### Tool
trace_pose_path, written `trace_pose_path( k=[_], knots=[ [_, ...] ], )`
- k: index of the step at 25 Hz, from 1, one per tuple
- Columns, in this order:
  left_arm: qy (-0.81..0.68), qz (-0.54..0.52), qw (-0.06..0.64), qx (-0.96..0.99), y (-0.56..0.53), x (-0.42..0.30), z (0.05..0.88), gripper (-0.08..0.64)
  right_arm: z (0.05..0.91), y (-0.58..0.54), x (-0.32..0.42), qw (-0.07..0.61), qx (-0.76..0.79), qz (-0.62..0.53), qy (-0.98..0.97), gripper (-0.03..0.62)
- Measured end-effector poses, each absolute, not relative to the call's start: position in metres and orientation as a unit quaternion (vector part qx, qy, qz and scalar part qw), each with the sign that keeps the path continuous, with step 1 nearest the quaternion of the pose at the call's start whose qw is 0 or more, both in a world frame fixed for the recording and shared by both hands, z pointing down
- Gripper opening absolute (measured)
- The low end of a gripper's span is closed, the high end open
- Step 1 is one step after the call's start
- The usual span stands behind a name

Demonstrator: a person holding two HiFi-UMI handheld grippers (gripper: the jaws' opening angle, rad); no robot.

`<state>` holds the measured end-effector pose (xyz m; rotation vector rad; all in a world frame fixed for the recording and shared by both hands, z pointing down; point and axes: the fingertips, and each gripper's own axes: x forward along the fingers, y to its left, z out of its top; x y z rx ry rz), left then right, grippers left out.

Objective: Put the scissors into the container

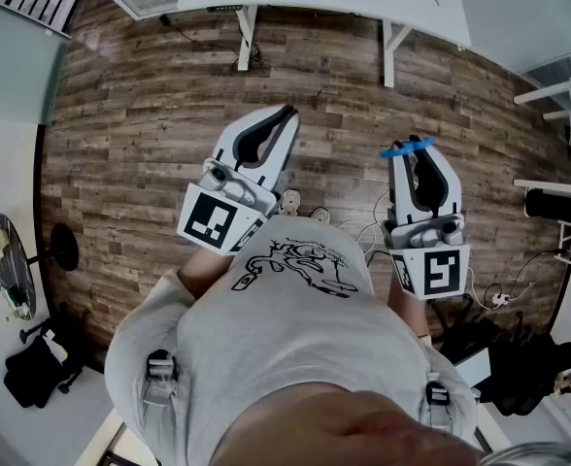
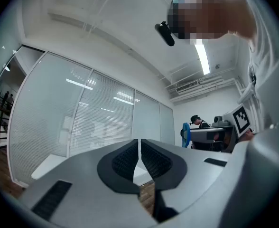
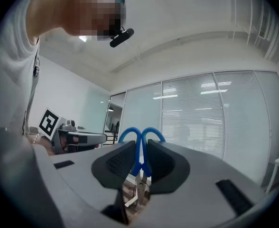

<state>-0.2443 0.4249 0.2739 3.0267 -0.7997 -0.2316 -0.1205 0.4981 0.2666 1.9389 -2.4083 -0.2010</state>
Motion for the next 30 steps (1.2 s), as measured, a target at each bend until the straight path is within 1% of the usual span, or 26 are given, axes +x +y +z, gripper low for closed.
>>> trace_pose_path(
  k=[9,20,30],
  knots=[
    [-0.251,-0.072,0.010,0.965,0.417,-0.252,0.278,0.032,0.266,0.489,-0.127,0.012,0.630,-0.064,-0.774,0.089],
    [-0.245,-0.063,0.015,0.967,0.388,-0.282,0.287,0.032,0.273,0.459,-0.156,0.012,0.632,-0.057,-0.772,0.087],
    [-0.244,-0.065,0.015,0.967,0.354,-0.277,0.287,0.032,0.272,0.423,-0.150,0.017,0.630,-0.063,-0.773,0.087]
  ],
)
